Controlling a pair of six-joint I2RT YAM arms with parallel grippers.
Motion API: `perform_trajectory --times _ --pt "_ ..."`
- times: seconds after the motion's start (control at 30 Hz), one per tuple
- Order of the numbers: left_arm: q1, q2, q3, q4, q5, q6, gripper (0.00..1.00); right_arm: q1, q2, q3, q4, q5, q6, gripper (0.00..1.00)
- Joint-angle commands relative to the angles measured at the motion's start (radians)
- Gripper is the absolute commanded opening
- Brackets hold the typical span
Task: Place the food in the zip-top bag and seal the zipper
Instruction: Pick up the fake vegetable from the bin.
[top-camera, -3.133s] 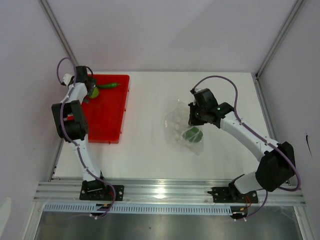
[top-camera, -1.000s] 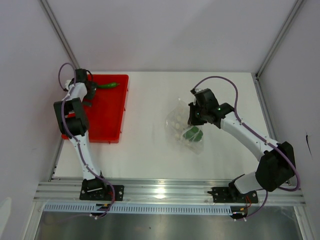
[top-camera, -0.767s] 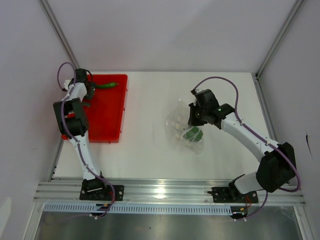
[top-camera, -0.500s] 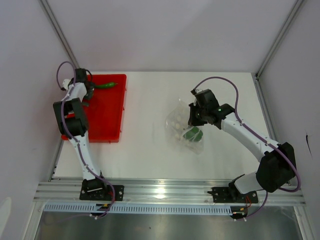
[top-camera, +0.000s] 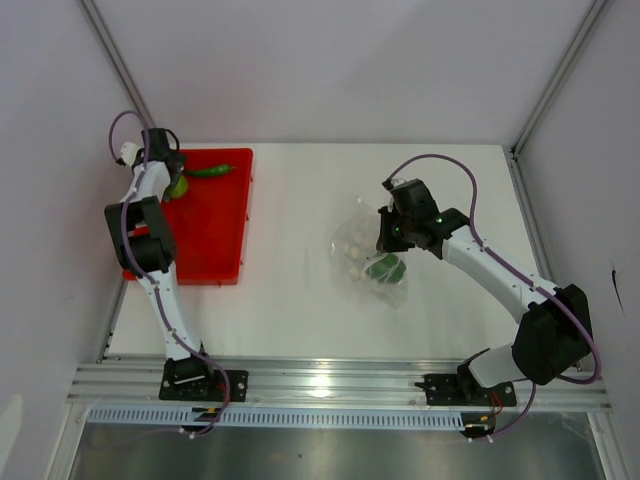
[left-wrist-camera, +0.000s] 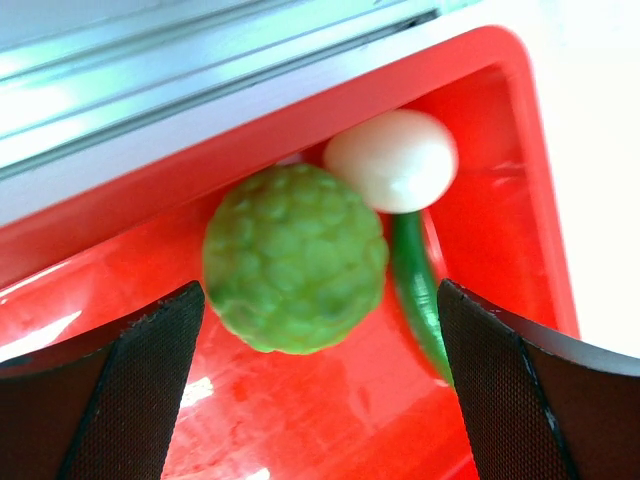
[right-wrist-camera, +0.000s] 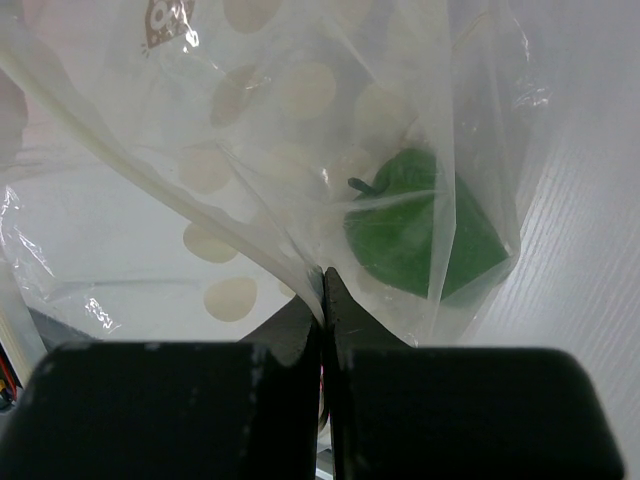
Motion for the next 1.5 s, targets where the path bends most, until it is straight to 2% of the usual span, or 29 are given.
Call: perform_trajectory --times 0.0,0.17,0.5,0.6,1.03,1.13,1.27,1.47 --pt "0.015 0.003 0.081 0.003 0.003 0.029 1.00 -0.006 -0.006 0.001 0.030 -0.008 -0.009 0.00" --pt "0.018 -0.006 0.065 0.023 -0.011 0.028 0.99 -0.006 -0.008 0.004 0.027 -0.008 -0.009 0.00" --pt "0.021 0.018 0.104 -0.095 0.020 -0.006 0.98 -0.006 -0.025 0.013 0.019 -0.008 -0.006 0.00" --pt "0.021 0.032 0.139 -0.187 -0.003 -0.056 0.97 -0.005 -0.032 0.010 0.020 -0.009 -0.006 0.00" --pt "0.054 0.084 0.199 -0.266 0.036 -0.170 0.91 -0.006 -0.071 0.006 0.045 -0.009 -0.021 0.00" --pt "0.059 0.100 0.225 -0.272 0.041 -0.167 0.91 -0.006 -0.069 0.006 0.054 -0.014 -0.024 0.00" --pt "0.061 0.136 0.287 -0.301 0.046 -0.159 0.98 -0.006 -0.066 0.010 0.054 -0.017 -0.023 0.00" --pt "0.062 0.130 0.277 -0.278 0.064 -0.141 0.93 -0.005 -0.065 0.013 0.060 -0.017 -0.024 0.00"
